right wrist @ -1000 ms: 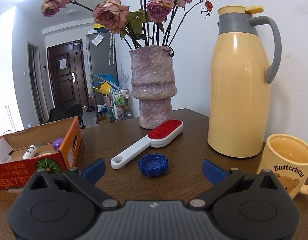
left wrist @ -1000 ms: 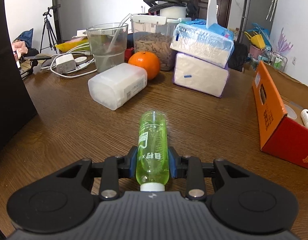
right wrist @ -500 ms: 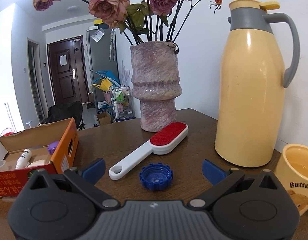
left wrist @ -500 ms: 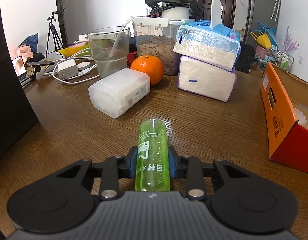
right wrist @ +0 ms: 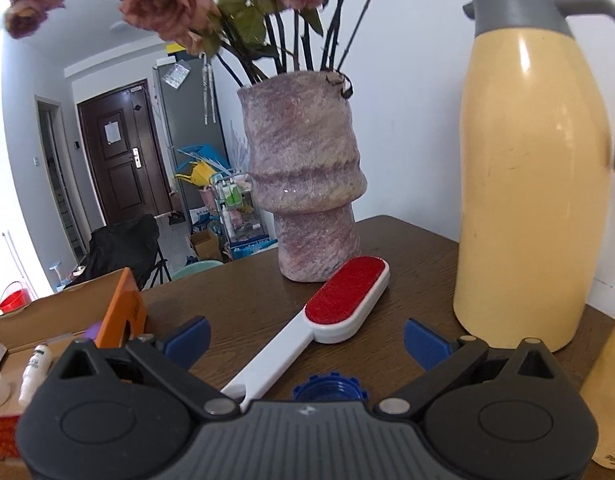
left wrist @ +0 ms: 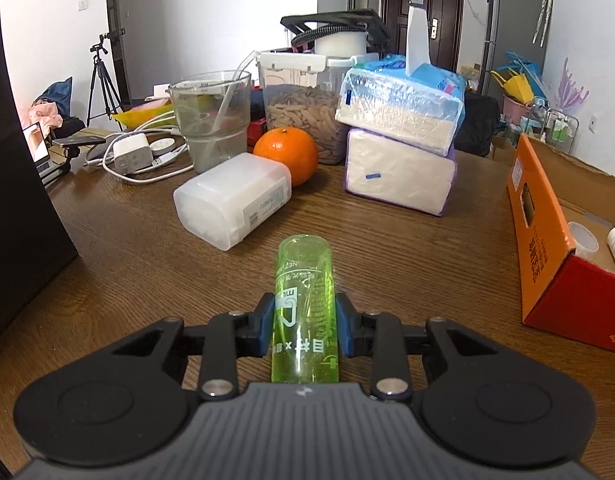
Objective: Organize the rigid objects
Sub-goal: 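Lift the green bottle with the left tool while the right tool grasps the red lint brush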
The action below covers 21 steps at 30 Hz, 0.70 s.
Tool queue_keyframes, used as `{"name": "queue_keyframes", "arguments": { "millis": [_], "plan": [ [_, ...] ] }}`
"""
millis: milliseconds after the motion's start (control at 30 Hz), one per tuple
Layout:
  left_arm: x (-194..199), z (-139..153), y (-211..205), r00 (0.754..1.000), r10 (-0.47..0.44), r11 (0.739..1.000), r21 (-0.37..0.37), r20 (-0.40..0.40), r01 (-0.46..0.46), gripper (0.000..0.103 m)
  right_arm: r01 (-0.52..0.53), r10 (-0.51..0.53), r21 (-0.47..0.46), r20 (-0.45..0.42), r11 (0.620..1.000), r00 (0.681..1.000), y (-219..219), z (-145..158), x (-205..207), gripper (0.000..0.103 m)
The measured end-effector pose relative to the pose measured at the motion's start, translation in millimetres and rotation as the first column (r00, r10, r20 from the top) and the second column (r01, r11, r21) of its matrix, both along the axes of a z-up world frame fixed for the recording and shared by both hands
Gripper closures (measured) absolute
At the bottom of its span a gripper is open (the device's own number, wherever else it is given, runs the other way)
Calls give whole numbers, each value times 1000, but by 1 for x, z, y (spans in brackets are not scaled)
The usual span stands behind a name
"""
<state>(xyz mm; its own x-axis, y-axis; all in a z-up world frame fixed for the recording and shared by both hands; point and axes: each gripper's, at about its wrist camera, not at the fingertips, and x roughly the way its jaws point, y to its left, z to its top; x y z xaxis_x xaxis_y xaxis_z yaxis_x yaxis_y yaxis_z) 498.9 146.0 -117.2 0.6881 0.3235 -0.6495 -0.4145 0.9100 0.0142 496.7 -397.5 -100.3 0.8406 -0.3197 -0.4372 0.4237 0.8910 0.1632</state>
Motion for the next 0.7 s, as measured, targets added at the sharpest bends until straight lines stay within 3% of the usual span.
{"name": "queue_keyframes", "arguments": {
  "millis": [700],
  "plan": [
    [7, 24, -36, 997, -40, 999, 6, 62, 40, 71, 83, -69, 70, -191, 994, 979, -46, -20, 92, 9]
  ]
}}
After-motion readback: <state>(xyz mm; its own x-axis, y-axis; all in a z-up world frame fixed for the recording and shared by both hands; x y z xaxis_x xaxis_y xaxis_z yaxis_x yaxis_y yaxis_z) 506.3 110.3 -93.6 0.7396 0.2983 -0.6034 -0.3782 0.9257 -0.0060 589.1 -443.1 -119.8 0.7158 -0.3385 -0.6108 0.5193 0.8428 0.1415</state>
